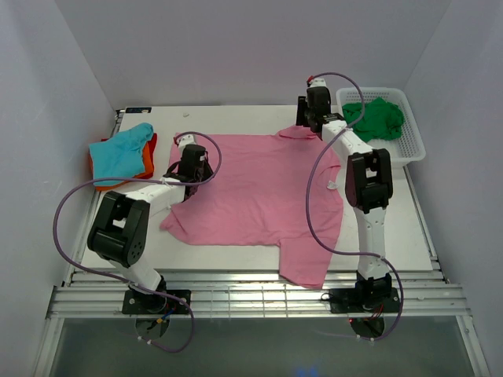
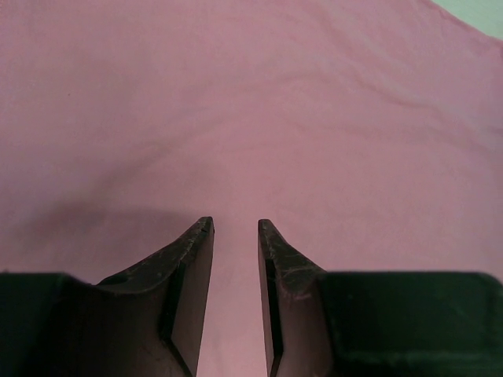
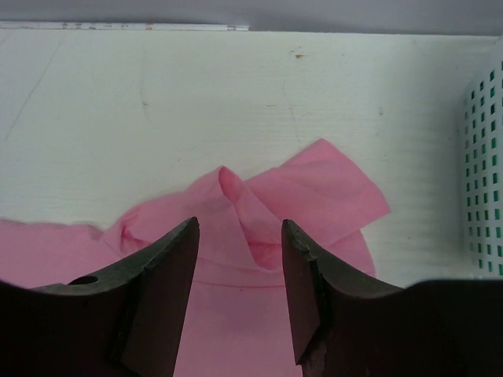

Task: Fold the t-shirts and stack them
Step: Flatten the tshirt out

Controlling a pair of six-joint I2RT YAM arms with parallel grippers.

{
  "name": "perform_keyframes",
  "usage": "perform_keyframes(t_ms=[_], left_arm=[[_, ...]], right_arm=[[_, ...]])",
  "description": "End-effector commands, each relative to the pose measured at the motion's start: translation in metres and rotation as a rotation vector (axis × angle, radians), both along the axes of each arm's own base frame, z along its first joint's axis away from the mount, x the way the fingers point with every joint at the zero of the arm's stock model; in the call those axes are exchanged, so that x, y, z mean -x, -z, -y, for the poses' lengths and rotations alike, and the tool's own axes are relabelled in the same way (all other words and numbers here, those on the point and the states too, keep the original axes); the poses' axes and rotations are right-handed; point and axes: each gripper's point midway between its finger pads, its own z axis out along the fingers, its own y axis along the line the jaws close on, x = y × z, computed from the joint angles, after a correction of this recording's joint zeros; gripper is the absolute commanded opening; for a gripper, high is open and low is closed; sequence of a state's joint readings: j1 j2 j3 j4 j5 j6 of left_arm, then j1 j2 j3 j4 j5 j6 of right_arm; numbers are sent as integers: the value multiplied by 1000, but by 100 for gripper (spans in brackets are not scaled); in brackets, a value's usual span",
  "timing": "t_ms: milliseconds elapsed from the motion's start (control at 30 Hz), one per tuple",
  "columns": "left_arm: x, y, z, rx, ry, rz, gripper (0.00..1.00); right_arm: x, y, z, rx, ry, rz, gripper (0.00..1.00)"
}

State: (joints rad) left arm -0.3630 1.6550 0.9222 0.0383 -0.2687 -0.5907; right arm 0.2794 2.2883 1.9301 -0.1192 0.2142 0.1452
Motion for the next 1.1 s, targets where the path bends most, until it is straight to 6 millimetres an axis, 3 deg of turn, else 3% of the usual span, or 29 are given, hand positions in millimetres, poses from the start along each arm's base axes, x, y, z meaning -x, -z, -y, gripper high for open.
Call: perform_keyframes(t_ms=[0, 67, 233, 633, 1067], left_arm=[[1, -23, 8, 35, 46, 56, 40], [4, -22, 10, 39, 61, 52, 50], [2, -25, 7, 7, 70, 69, 68], [-26, -21, 17, -2, 80, 54, 70], [-28, -8, 20, -1, 84, 24, 70]], right_arm=[[-17, -26, 25, 58, 72, 34, 53], [-20, -7, 30, 54, 86, -13, 53], [-30, 6, 49, 39, 126, -38, 53], [-33, 32, 82, 31, 176, -96, 54], [-16, 55, 43, -85, -12, -191, 54]])
